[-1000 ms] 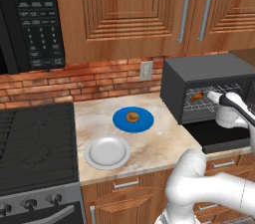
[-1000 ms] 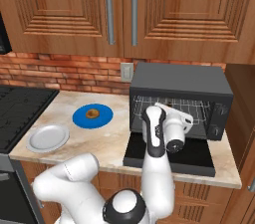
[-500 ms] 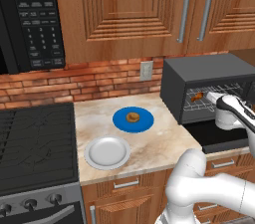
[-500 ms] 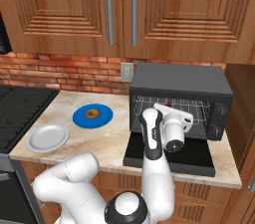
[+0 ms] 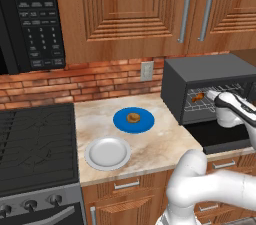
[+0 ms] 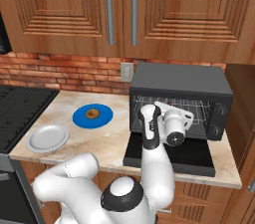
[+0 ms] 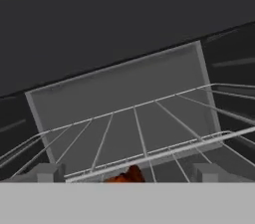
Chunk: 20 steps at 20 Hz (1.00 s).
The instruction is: Open the toaster oven door. Place the bread on the top rack in the toaster oven and place the chicken drumstick on the bottom rack.
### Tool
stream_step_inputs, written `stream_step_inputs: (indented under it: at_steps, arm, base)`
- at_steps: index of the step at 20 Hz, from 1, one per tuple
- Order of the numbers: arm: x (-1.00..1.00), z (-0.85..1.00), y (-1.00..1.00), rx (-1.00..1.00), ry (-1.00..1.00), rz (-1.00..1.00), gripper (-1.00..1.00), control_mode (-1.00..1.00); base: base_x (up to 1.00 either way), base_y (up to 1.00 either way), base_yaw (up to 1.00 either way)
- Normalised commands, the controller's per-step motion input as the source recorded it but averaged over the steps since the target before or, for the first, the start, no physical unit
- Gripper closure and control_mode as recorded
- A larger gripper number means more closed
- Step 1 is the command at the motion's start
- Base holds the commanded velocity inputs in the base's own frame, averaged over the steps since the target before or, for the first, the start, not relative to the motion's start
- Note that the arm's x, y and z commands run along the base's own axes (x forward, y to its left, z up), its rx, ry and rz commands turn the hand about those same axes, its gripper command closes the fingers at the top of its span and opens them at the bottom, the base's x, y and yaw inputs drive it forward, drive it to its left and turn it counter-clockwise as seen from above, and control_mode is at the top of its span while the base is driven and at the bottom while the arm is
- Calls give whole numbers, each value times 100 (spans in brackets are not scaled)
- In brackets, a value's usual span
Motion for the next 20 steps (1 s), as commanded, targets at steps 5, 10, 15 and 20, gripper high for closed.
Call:
stream_step_inputs:
  at_steps: [5,10,15,20]
  arm:
    - [18,2,0,0,14,-2,-100,-100]
    - [18,1,1,0,6,-3,-100,-100]
    - [8,-3,1,0,1,-2,-100,-100]
    - [4,-6,0,0,0,0,-100,-100]
  base:
    - [0,0,0]
    - [0,0,0]
    - [0,0,0]
    - [0,0,0]
